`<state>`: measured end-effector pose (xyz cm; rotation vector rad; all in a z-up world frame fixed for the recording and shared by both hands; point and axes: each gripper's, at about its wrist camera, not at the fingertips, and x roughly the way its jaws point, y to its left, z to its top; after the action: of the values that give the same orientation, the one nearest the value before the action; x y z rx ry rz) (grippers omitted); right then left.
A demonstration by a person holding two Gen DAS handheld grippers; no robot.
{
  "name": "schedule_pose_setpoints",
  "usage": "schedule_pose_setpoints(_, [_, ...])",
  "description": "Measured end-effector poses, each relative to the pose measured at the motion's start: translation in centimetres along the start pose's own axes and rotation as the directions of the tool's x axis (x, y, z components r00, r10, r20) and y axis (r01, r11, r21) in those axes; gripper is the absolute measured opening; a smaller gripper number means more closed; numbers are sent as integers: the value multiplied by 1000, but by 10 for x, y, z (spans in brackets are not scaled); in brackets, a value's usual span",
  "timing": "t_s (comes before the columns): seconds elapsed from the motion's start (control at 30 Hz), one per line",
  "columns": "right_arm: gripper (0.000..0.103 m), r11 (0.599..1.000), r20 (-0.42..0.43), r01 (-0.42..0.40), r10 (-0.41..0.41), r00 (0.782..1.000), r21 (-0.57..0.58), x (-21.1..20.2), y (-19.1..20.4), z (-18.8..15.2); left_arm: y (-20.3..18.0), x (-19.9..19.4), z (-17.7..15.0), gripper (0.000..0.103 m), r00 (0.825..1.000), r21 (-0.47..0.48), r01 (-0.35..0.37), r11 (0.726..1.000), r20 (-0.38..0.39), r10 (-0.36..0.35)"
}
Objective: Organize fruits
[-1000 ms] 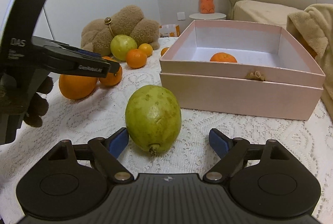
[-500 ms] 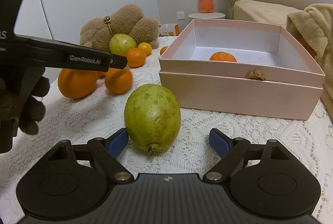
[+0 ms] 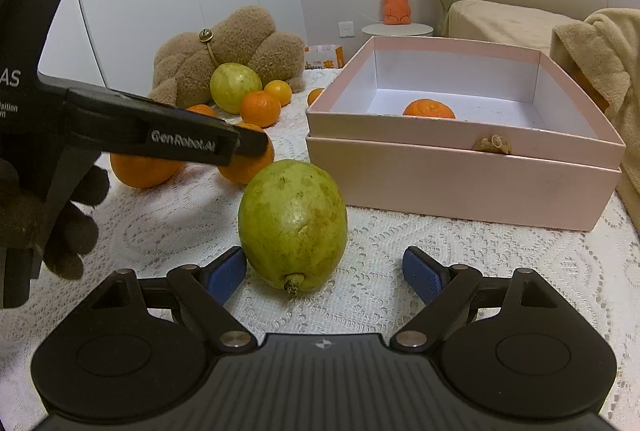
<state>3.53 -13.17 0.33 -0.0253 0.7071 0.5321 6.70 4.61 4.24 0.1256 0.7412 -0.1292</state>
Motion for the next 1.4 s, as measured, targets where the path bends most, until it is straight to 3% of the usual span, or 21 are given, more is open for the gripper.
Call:
schedule_pose_setpoints(0.2, [86,1000,0,0,0,1000,-1,0,0,0,-4,6,-1,50,1000,-4,8,1000,-12,-8])
schedule_pose_setpoints(0.5, [87,1000,-1,1,-1,1000,0,0,1,0,7,13,-4,46,998,-96,59,994,-28,-62])
schedule_pose_setpoints(0.73, [87,1000,-1,1,-1,1000,-1,-1,1,0,6,10,-7,46,998,-115,54,992,-16,-57])
schedule_pose_setpoints(1.2, [87,1000,-2,3,-3,1000,-1,0,3,0,-1,-55,-44,45,1000,-61,1,998,2,-1])
schedule_pose_setpoints(1.4, [88,1000,-2,4,-4,1000,-3,1,2,0,1,-55,-57,46,999,-75,-21,997,-26,19])
